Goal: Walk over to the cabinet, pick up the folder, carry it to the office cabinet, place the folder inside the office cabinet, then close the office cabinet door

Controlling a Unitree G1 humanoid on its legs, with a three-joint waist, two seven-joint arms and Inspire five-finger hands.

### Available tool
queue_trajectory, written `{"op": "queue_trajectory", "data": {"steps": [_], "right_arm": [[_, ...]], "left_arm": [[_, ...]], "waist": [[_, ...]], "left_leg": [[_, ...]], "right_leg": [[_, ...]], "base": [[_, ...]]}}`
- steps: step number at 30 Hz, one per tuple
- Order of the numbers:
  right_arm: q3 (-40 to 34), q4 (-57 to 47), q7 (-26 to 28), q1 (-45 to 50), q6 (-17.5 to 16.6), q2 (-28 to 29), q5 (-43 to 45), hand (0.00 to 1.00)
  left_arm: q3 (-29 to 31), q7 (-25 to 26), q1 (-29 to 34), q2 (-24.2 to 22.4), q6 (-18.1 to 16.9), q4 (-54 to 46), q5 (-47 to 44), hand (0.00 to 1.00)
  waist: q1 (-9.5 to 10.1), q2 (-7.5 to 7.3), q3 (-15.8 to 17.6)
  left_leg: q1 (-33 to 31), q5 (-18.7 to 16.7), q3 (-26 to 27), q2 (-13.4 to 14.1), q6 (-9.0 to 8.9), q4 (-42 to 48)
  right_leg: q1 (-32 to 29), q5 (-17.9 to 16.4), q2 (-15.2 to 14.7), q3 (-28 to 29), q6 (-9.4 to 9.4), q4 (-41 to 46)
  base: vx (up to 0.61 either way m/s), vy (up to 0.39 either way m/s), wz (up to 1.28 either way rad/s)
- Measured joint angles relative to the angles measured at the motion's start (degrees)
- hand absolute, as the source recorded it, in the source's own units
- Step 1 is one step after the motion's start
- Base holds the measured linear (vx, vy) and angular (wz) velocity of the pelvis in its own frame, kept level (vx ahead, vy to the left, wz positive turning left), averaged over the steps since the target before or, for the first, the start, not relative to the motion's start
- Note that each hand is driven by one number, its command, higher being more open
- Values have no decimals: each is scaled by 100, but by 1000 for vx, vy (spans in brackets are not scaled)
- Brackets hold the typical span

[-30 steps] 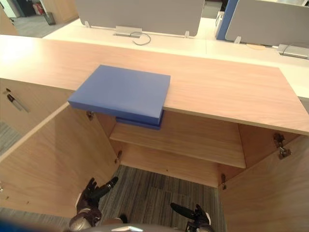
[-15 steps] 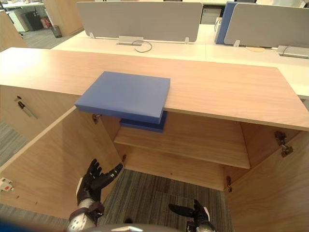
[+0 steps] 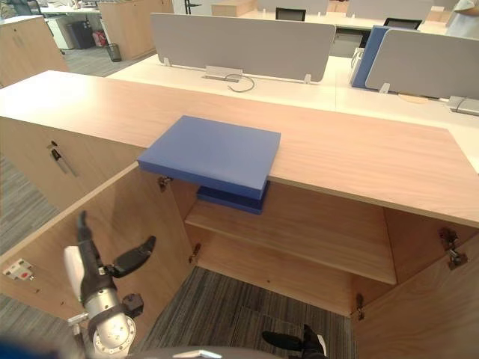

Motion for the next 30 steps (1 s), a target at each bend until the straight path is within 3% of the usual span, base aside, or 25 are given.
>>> {"op": "queue_trajectory", "data": {"steps": [5, 9, 13, 17, 30], "right_arm": [[204, 79, -45, -1, -60, 5, -19, 100], [202, 201, -3, -40, -130, -35, -27, 100], [203, 315, 70, -179, -149, -141, -40, 100], [196, 401, 87, -254, -168, -255, -148, 100], [120, 437, 186, -315, -188, -261, -287, 100]], "left_arm": [[-522, 283, -572, 321, 164, -167, 837, 100], [-1022, 143, -1145, 1095, 161, -337, 1767, 100], [-976, 15, -1398, 1689, 57, -107, 2360, 100], [-864, -211, -1396, 1971, 15, 503, 2521, 100], [-543, -475, -1418, 3307, 11, 986, 2654, 100]], "waist": [[0, -24, -96], [-81, 39, -196], [-204, 162, -214], [-226, 322, -168], [-320, 334, -150]], "left_leg": [[22, -9, 28, 2, -9, -4], [13, -26, 198, 56, -31, -7], [34, -28, 240, 79, -36, -37], [37, -40, 276, 145, -75, -41], [134, -96, 472, 204, -155, -43]], "right_leg": [[71, 80, 19, 23, -1, -137], [-15, 152, 69, 216, -31, -208], [-26, 178, 150, 293, -61, -266], [-17, 199, 228, 329, -99, -333], [-20, 196, 276, 531, -153, -367]], "base": [[-8, 5, -2], [-13, 10, -22], [-2, -7, -13], [5, -18, -5], [6, 10, -8]]}}
